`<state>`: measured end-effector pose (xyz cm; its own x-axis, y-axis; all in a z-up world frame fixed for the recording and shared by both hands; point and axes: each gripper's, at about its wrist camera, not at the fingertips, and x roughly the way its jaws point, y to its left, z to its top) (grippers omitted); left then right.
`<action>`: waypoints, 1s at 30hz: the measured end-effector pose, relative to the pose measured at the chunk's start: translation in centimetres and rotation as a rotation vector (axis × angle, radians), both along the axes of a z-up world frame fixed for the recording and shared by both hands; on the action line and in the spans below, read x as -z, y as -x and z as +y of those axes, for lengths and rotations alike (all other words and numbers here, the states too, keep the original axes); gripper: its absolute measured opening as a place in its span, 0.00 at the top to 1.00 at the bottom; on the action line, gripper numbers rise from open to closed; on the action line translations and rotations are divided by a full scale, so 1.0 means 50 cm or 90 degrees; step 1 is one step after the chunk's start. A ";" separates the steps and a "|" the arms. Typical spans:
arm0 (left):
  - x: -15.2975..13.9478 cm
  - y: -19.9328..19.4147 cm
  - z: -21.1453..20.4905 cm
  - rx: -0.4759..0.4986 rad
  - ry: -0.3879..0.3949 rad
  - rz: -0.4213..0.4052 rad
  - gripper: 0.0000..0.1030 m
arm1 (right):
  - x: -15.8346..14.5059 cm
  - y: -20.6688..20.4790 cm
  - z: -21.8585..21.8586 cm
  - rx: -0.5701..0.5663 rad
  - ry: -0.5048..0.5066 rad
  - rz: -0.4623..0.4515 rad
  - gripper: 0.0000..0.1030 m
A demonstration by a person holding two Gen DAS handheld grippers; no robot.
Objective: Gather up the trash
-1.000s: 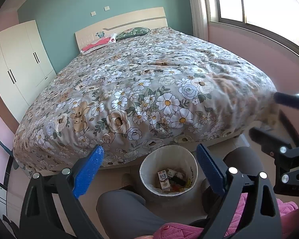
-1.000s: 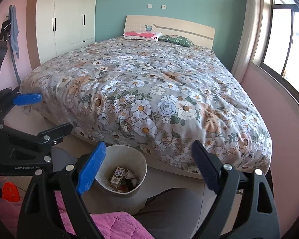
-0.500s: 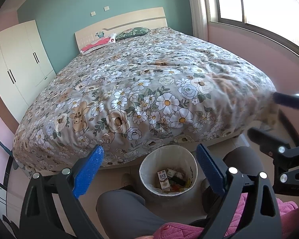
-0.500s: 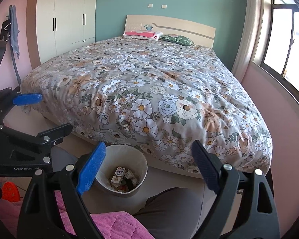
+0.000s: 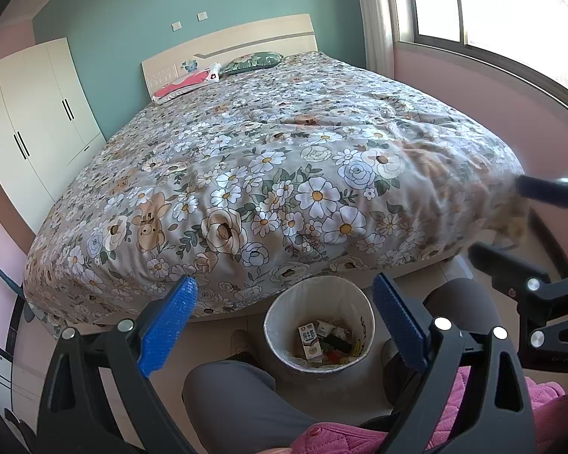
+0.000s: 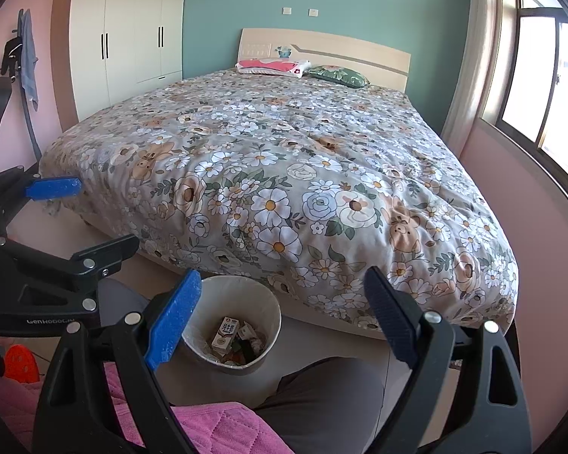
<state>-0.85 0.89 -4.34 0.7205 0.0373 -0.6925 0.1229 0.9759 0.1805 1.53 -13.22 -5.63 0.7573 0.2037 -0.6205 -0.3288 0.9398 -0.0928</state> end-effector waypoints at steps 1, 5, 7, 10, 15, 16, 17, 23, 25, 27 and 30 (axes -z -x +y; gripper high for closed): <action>0.000 0.000 0.000 0.000 0.000 0.000 0.08 | 0.000 0.000 0.000 0.001 0.000 0.000 0.16; 0.000 0.000 0.000 0.000 -0.001 0.000 0.08 | 0.000 0.000 0.000 0.001 0.000 0.001 0.16; 0.000 0.000 -0.001 0.000 -0.001 -0.001 0.08 | 0.001 0.000 0.000 -0.001 0.000 0.002 0.16; 0.000 0.000 -0.002 0.000 0.000 0.000 0.08 | 0.001 0.000 0.001 0.000 0.001 0.002 0.16; 0.000 0.001 -0.002 0.001 -0.001 -0.002 0.08 | 0.002 0.001 0.003 0.000 0.001 0.002 0.16; 0.001 0.001 -0.002 0.001 -0.002 -0.001 0.08 | 0.003 0.000 0.004 0.000 0.002 0.003 0.16; 0.001 0.001 -0.003 0.001 -0.002 -0.001 0.08 | 0.003 -0.001 0.002 -0.001 0.002 0.004 0.16; 0.000 0.000 -0.003 0.001 0.000 0.001 0.08 | 0.004 -0.001 0.001 -0.002 0.002 0.004 0.16; 0.000 0.000 -0.003 0.002 -0.001 0.001 0.08 | 0.005 -0.001 0.000 -0.004 0.002 0.005 0.16; -0.001 0.000 -0.004 0.002 0.000 0.001 0.08 | 0.005 -0.001 0.001 -0.003 0.003 0.006 0.16; 0.000 0.001 -0.004 0.004 0.002 0.002 0.08 | 0.008 -0.001 0.000 -0.005 0.002 0.009 0.16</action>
<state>-0.88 0.69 -4.34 0.7180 0.0310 -0.6954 0.1298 0.9755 0.1776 1.59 -13.23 -6.05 0.7470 0.2074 -0.6316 -0.3371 0.9370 -0.0910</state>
